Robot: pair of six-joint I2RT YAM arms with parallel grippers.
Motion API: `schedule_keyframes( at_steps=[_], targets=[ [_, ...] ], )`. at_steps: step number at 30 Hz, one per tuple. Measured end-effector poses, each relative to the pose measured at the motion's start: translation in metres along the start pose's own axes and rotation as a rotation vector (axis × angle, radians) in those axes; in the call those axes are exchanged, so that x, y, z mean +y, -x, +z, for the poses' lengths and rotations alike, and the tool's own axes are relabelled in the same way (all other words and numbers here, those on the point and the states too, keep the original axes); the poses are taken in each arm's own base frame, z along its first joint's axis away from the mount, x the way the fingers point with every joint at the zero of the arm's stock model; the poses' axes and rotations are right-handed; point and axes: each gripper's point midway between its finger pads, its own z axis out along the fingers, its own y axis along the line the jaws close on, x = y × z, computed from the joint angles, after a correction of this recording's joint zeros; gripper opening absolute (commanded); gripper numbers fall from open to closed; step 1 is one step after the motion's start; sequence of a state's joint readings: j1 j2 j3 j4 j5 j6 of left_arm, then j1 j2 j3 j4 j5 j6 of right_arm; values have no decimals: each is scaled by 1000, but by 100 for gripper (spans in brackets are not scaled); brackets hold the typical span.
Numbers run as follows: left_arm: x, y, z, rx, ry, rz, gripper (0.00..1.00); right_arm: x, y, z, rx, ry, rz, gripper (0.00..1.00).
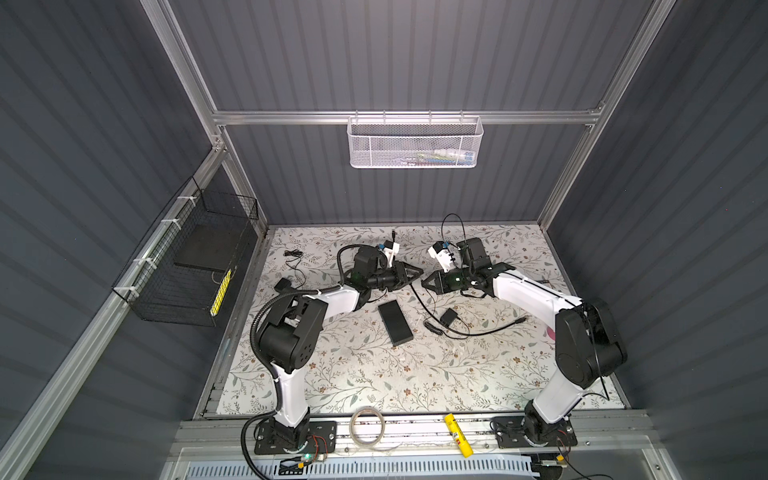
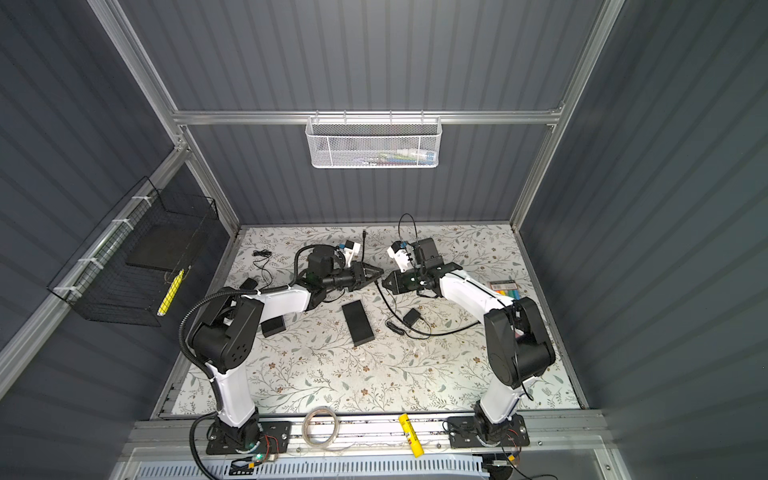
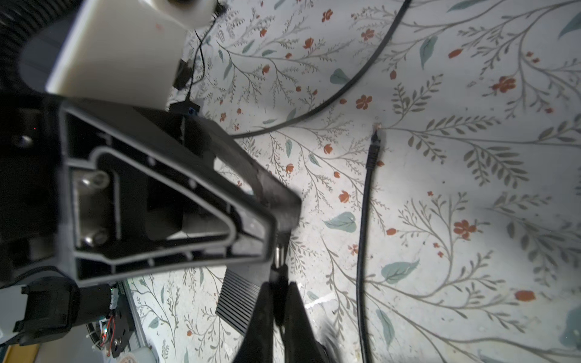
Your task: Insert the plug into the switch port
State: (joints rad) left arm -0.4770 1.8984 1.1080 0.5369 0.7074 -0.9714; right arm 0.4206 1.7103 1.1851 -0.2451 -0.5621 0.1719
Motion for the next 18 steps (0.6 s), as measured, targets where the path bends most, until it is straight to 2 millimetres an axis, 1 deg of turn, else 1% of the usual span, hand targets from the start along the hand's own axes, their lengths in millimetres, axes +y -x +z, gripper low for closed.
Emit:
schedule_keyframes(
  at_steps=[3,5,7,8,10,12,13,15,16,18],
  targets=[
    [13,21,-26,-45,70,27,35,2,-16,4,58,-34,-19,0],
    [18,34,-41,-65,129,62,35,11,-34,7,106,-49,-45,0],
    [21,45,-50,-80,177,110,35,26,-59,9,163,-60,-86,0],
    [23,45,-51,-75,196,128,34,34,-72,11,190,-61,-107,0],
    [30,39,-51,-44,240,155,34,51,-99,16,251,-62,-157,0],
    [41,29,-51,-12,283,163,34,62,-126,22,311,-61,-188,0],
    [47,26,-51,2,304,165,34,63,-139,25,340,-65,-192,0],
    [58,19,-51,27,341,169,34,60,-158,27,381,-84,-187,0],
    [64,15,-51,40,361,169,34,58,-165,29,396,-95,-185,0],
    [76,10,-52,60,394,169,34,53,-170,33,409,-110,-174,0]
  ],
)
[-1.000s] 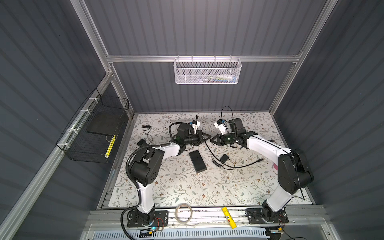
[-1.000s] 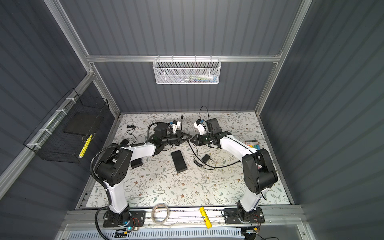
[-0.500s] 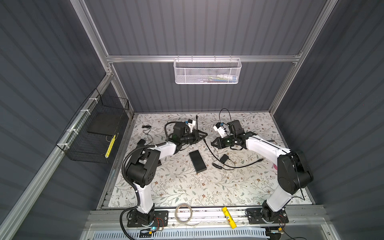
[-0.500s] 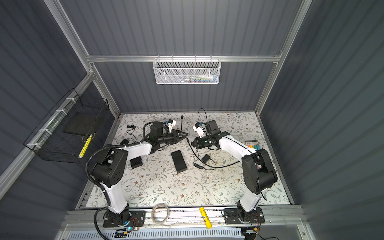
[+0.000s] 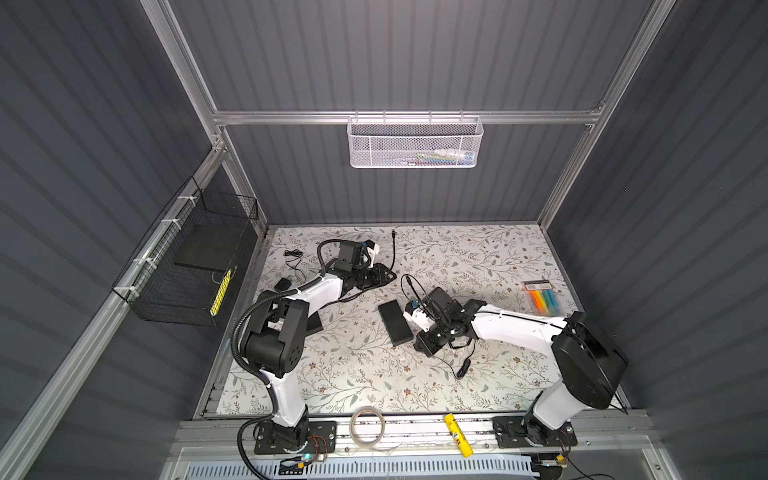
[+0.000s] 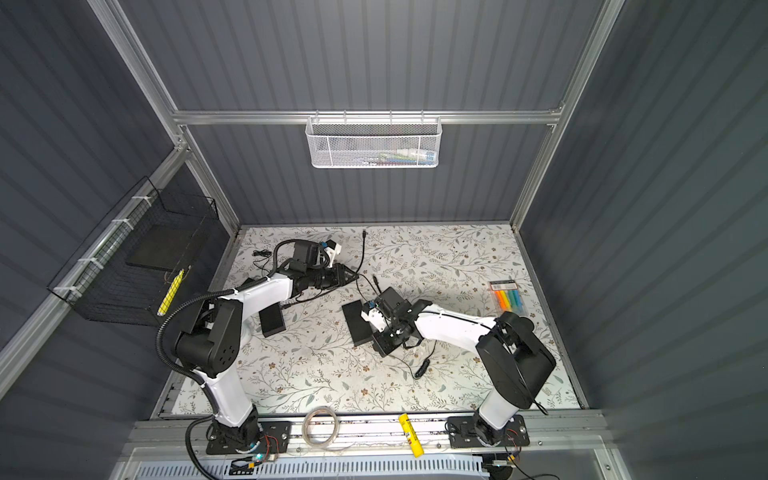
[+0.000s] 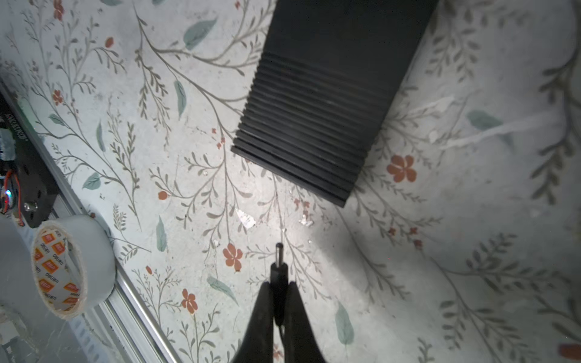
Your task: Insert the plug into the switch port
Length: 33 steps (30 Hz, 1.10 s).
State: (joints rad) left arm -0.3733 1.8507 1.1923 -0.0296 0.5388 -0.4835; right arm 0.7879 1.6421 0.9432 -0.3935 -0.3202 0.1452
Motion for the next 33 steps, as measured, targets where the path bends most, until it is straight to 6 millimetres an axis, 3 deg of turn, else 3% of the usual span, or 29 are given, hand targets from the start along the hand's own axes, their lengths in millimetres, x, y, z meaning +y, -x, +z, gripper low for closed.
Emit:
schedule_keyframes(
  at_steps=[12,19,33],
  targets=[
    [31,-21,13,69,92,13,34,-3,7,28,5,-1,14,0],
    [44,-32,23,106,107,2,34,3,18,28,-18,8,2,0],
    [38,-44,30,138,104,7,34,3,23,33,-23,12,21,0]
  ],
)
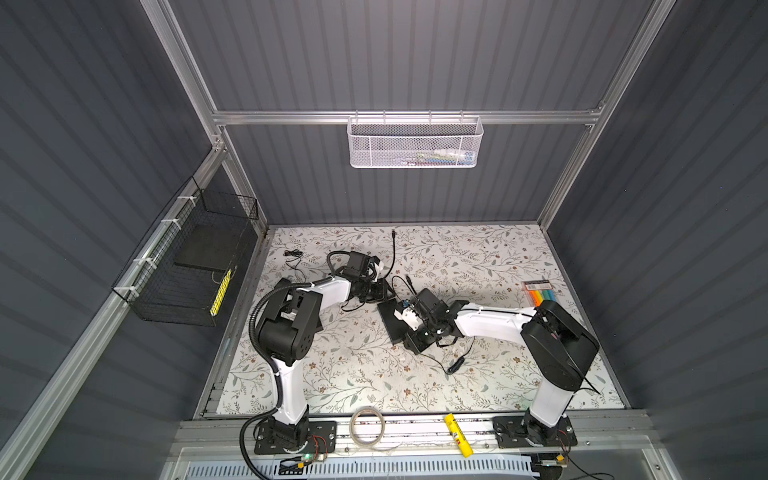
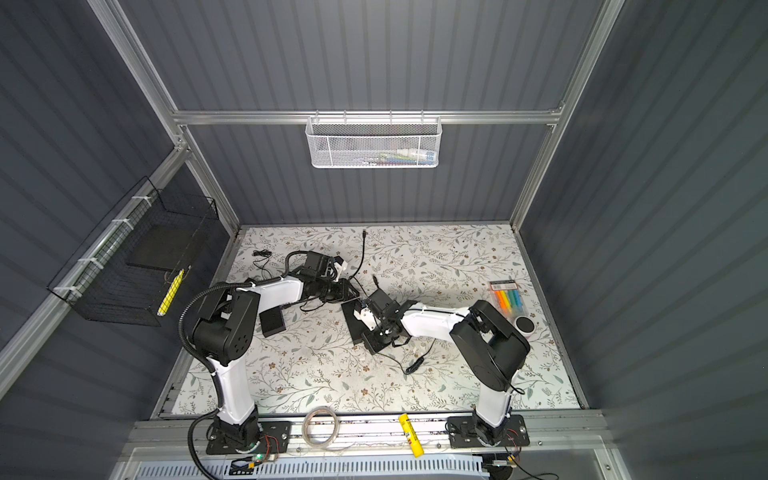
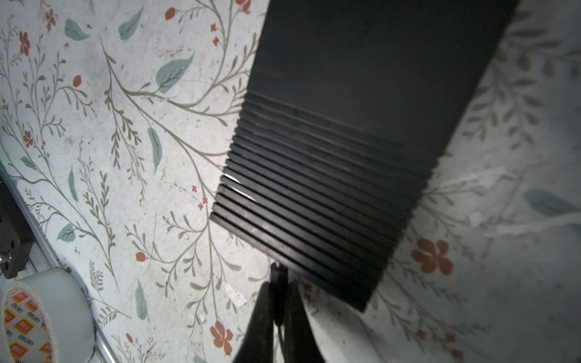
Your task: Insert the plug into the switch port
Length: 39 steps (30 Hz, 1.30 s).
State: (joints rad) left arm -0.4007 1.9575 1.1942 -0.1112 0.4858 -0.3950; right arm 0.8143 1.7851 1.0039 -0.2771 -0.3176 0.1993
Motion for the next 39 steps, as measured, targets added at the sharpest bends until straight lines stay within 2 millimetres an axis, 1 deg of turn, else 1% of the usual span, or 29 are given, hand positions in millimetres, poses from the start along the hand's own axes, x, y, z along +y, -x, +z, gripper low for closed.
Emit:
schedule_keyframes(
  at_steps=[5,10,19,29,39],
  targets=[
    [0,0,0,0,0,0,34,1,1,0,-3,1,1,0],
    [0,0,0,0,1,0,34,6,4,0,-4,29,0,0],
    [1,-1,0,2,1,-1,33,7,4,0,-4,35,10,0],
    [1,-2,1,4,2,-2,32,-2,2,5,3,-6,31,0],
    [3,-3,2,8,3,-5,32,-4,3,5,0,-13,45,0]
  ],
)
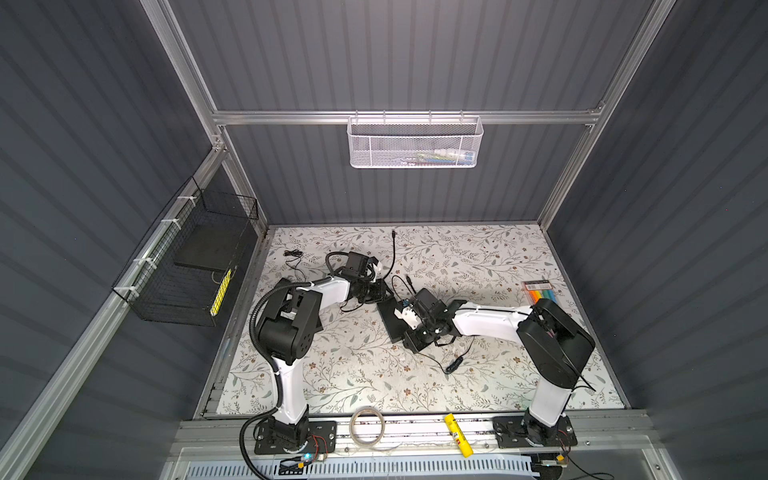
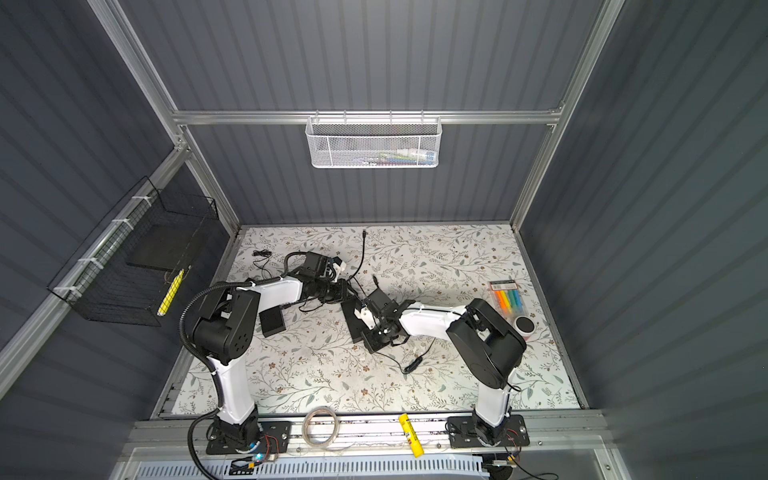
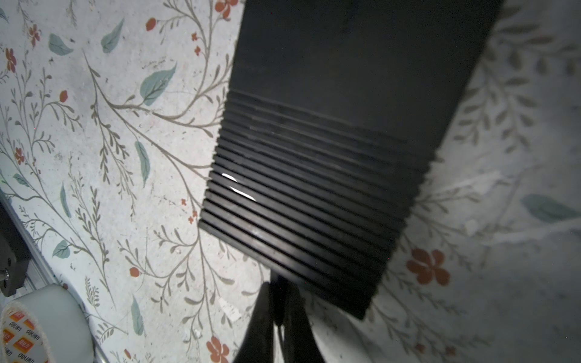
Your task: Insert the plug into the switch port
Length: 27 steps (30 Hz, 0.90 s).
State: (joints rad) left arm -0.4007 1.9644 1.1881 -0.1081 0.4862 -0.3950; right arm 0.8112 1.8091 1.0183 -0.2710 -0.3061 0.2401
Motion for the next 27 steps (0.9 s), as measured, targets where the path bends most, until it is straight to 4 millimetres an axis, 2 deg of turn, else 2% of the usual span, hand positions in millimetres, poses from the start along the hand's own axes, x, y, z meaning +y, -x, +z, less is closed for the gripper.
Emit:
schedule_keyframes(
  at_steps=[27],
  targets=[
    [0,3,4,-11,-13,9,31,4,8,-4,-13,11,21,0]
  ],
)
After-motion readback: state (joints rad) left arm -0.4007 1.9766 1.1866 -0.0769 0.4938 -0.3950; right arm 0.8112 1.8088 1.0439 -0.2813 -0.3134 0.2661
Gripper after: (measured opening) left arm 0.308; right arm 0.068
